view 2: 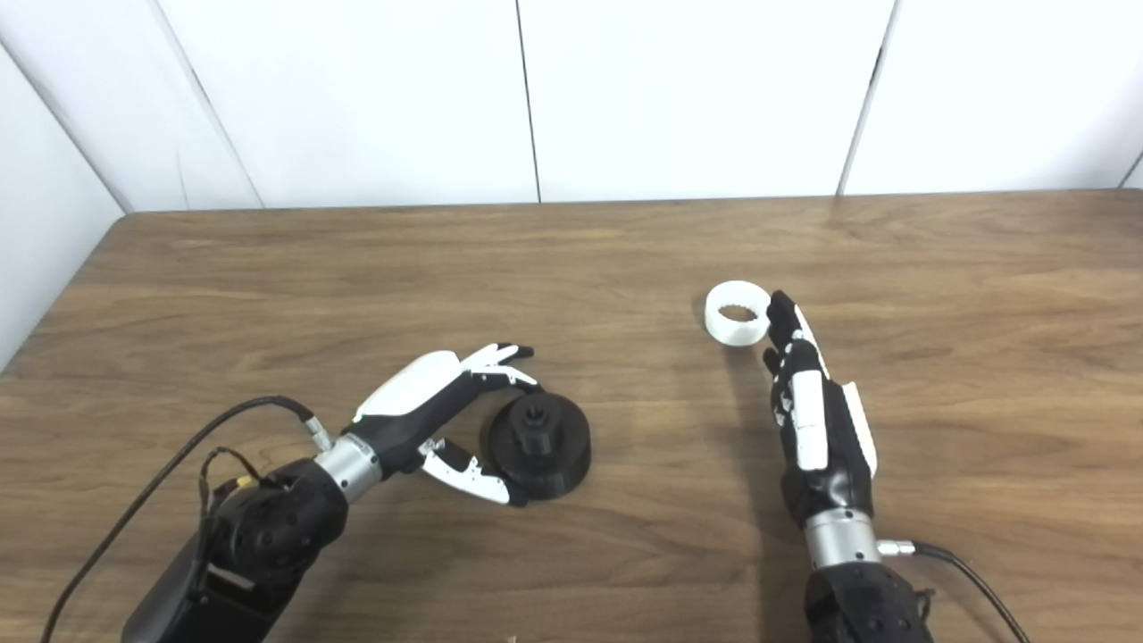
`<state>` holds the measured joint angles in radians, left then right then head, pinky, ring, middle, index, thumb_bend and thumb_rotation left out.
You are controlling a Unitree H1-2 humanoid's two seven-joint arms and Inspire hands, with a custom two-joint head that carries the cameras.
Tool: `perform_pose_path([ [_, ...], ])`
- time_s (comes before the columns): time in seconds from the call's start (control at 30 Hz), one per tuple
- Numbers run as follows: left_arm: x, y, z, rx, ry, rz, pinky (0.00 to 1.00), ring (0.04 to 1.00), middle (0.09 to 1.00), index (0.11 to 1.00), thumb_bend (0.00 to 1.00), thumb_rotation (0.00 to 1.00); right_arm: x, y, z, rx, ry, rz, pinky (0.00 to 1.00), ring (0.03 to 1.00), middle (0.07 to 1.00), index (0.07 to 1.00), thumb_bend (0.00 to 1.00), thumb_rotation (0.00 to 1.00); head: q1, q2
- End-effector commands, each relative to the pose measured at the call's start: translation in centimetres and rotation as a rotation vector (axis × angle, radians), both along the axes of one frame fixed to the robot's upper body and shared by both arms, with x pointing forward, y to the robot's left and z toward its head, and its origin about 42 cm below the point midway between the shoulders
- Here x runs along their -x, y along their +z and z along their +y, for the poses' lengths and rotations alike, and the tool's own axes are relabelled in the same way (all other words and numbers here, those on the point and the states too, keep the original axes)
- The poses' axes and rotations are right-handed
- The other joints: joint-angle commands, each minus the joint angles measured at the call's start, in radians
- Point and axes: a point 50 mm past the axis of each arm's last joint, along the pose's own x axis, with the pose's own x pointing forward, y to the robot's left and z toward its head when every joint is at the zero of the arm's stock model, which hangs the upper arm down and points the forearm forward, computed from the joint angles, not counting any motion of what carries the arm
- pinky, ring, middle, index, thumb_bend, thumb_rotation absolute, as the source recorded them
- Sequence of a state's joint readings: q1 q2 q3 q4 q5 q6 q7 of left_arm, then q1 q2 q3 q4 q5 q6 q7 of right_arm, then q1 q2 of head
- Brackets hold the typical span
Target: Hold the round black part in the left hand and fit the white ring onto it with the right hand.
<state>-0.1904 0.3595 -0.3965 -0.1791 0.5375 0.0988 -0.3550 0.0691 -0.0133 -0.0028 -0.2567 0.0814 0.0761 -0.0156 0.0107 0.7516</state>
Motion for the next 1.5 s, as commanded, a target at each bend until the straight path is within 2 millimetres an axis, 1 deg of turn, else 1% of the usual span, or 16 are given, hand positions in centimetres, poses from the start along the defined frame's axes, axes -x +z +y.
perform_pose_path([
  [0.0, 0.7, -0.2, -0.7, -0.025, -0.049, -0.004, 0.93, 1.000, 0.978, 0.700, 0.76, 0.29, 1.3, 0.2, 0.1, -0.016, -0.008, -0.017, 1.00, 1.000, 0.974, 0.958, 0.71, 1.00, -0.001, 0.000],
  [0.13, 1.0, -0.3, -1.0, -0.027, -0.058, 0.000, 0.92, 1.000, 0.985, 0.703, 0.75, 0.30, 1.3, 0.3, 0.1, -0.021, -0.011, -0.020, 1.00, 1.000, 0.972, 0.952, 0.69, 1.00, -0.004, 0.001],
  [0.53, 1.4, -0.8, -1.4, -0.019, -0.064, 0.003, 0.92, 1.000, 0.981, 0.702, 0.75, 0.29, 1.1, 0.8, -0.3, 0.001, -0.020, -0.027, 1.00, 1.000, 0.970, 0.950, 0.72, 1.00, -0.006, 0.000],
  [0.6, 1.4, -0.8, -1.5, -0.019, -0.062, 0.004, 0.92, 1.000, 0.980, 0.702, 0.75, 0.28, 0.8, 1.3, -0.5, 0.024, -0.030, -0.047, 0.99, 0.990, 0.963, 0.940, 0.71, 0.92, -0.009, 0.003],
  [0.63, 1.4, -0.9, -1.5, -0.019, -0.062, 0.006, 0.92, 1.000, 0.980, 0.702, 0.75, 0.28, 0.4, 1.9, -1.1, 0.143, -0.055, -0.065, 0.99, 0.986, 0.961, 0.937, 0.70, 0.89, -0.014, 0.002],
  [0.67, 1.4, -0.9, -1.5, -0.020, -0.063, 0.006, 0.92, 1.000, 0.980, 0.702, 0.75, 0.28, 0.1, 2.4, -1.5, 0.230, -0.075, -0.079, 0.89, 0.940, 0.935, 0.911, 0.68, 0.76, -0.013, 0.001],
  [0.7, 1.4, -1.0, -1.6, -0.021, -0.063, 0.007, 0.92, 1.000, 0.980, 0.702, 0.75, 0.29, -0.2, 3.0, -2.0, 0.348, -0.108, -0.095, 0.84, 0.916, 0.922, 0.897, 0.66, 0.69, -0.012, 0.001],
  [0.73, 1.4, -1.0, -1.6, -0.022, -0.064, 0.007, 0.91, 1.000, 0.980, 0.702, 0.75, 0.29, -0.6, 3.6, -2.5, 0.452, -0.144, -0.100, 0.85, 0.900, 0.901, 0.860, 0.71, 0.56, -0.016, 0.001],
  [0.77, 1.4, -1.0, -1.6, -0.021, -0.065, 0.006, 0.91, 1.000, 0.980, 0.702, 0.75, 0.29, -1.0, 4.2, -2.8, 0.546, -0.177, -0.105, 0.86, 0.901, 0.895, 0.843, 0.75, 0.52, -0.016, 0.001],
  [0.8, 1.3, -1.0, -1.7, -0.021, -0.065, 0.006, 0.91, 1.000, 0.980, 0.702, 0.75, 0.28, -1.6, 5.0, -3.3, 0.638, -0.209, -0.116, 0.90, 0.922, 0.892, 0.824, 0.79, 0.47, -0.017, -0.001],
  [0.87, 1.3, -1.0, -1.8, -0.022, -0.064, 0.006, 0.91, 1.000, 0.981, 0.702, 0.75, 0.28, -3.0, 6.2, -4.0, 0.751, -0.241, -0.133, 0.97, 0.980, 0.915, 0.820, 0.83, 0.42, -0.016, -0.001],
  [0.93, 1.3, -1.1, -1.9, -0.022, -0.063, 0.005, 0.92, 1.000, 0.981, 0.703, 0.76, 0.28, -4.5, 7.1, -4.6, 0.814, -0.251, -0.137, 0.99, 0.995, 0.946, 0.827, 0.86, 0.38, -0.014, -0.003],
  [0.97, 1.2, -1.2, -1.9, -0.021, -0.061, 0.007, 0.93, 1.000, 0.981, 0.702, 0.76, 0.27, -5.2, 7.4, -4.8, 0.838, -0.254, -0.138, 1.00, 0.999, 0.957, 0.825, 0.88, 0.34, -0.013, -0.002],
  [1.13, 1.2, -1.3, -1.9, -0.018, -0.063, 0.000, 0.93, 1.000, 0.981, 0.701, 0.76, 0.28, -8.5, 7.8, -5.2, 0.874, -0.239, -0.126, 1.00, 1.000, 0.959, 0.771, 0.91, 0.29, -0.007, -0.005],
  [1.23, 1.3, -1.3, -1.9, -0.019, -0.063, -0.001, 0.93, 1.000, 0.981, 0.702, 0.75, 0.29, -10.0, 7.6, -5.3, 0.913, -0.212, -0.104, 1.00, 1.000, 0.967, 0.750, 0.91, 0.31, -0.004, -0.005],
  [1.47, 1.3, -1.3, -1.5, -0.027, -0.058, 0.006, 0.91, 1.000, 0.983, 0.705, 0.75, 0.30, -12.5, 7.0, -5.4, 0.975, -0.160, -0.061, 1.00, 1.000, 0.973, 0.719, 0.96, 0.32, -0.003, -0.011],
])
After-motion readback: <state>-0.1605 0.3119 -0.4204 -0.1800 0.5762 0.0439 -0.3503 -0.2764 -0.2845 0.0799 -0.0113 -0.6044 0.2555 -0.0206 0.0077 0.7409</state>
